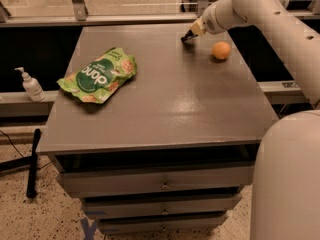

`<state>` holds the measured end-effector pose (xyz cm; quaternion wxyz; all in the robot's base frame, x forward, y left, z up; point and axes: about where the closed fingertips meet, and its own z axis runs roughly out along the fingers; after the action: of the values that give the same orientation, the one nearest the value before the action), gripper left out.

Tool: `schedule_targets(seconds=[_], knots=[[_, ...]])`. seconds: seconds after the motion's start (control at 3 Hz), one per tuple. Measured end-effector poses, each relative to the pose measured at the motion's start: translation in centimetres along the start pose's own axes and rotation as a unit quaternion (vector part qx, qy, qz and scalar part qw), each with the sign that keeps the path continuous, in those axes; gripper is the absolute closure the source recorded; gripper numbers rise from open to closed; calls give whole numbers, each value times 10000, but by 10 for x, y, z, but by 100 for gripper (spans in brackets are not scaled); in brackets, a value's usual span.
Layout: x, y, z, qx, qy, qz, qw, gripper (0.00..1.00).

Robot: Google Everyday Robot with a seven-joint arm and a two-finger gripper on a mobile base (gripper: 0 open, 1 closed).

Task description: Move rxbar chocolate near orange

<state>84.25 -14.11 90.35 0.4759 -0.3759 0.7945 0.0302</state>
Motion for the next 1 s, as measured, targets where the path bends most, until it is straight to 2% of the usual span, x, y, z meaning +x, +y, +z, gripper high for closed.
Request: schedule_targets(seconds=[0.33,0.67,1.0], knots=[[11,-3,-11,157,120,106,9997,100],[21,-3,-17,231,224,202,9993,82],[25,-2,-19,258,286,248,9990,59]])
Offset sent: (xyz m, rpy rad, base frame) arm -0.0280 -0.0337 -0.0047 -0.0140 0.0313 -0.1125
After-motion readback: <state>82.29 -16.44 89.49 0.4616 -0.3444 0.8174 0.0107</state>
